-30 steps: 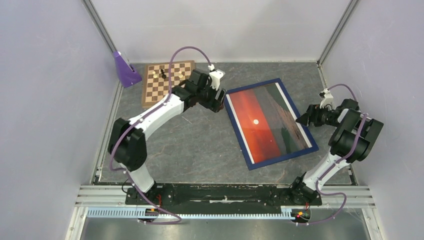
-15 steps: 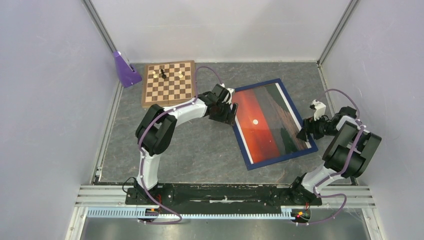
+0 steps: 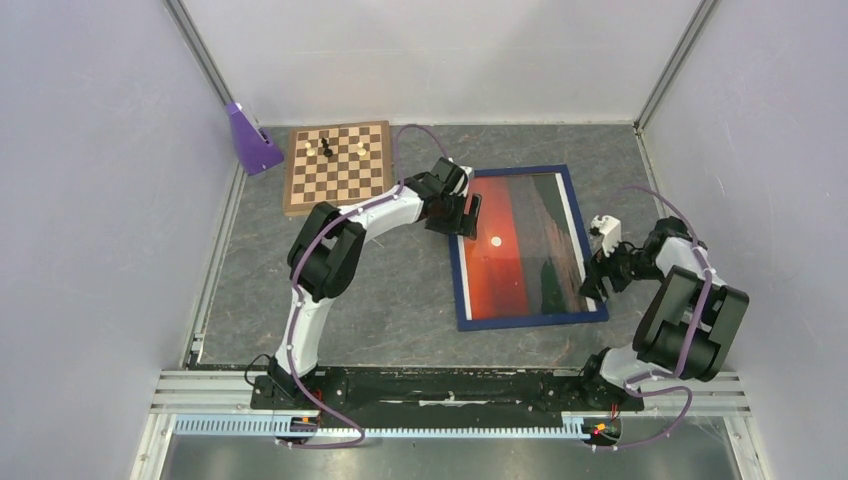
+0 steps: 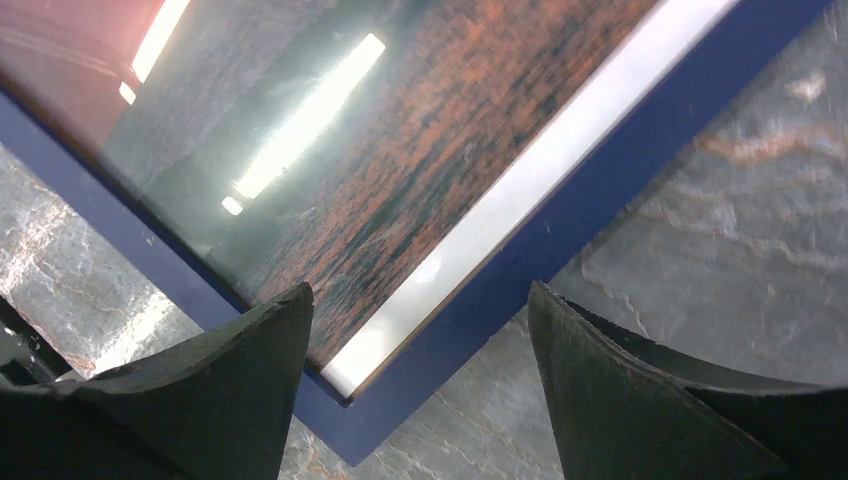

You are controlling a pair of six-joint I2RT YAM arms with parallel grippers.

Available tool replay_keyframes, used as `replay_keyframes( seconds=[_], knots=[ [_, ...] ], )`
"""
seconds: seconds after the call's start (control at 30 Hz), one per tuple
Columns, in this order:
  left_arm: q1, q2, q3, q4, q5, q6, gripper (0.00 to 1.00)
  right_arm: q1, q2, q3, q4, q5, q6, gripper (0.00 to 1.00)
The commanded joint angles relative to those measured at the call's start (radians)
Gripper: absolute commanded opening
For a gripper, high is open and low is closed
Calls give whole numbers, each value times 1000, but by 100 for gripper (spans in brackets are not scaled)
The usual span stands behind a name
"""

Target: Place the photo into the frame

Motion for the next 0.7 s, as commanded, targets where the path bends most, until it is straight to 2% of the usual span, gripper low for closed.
replay_keyframes(
  seconds=[0.0,0.27,0.43,0.5,0.57,0.67],
  knots=[
    [-9,64,127,-10,7,91,84,93,-74,-39,-112,-107,-70,81],
    [24,143,305,-59,-63,233,85,284,-144,-95,-133,-165,-101,82],
    [57,167,401,-87,-88,271,87,323,-138,-69,-110,-192,-55,81],
    [70,159,411,-93,-84,268,87,318,-138,-39,-72,-158,10,80],
    [79,140,405,-98,-84,268,87,302,-171,-30,48,-111,130,80],
    [88,82,365,-100,-73,270,87,296,-229,-33,230,46,307,80]
  ],
)
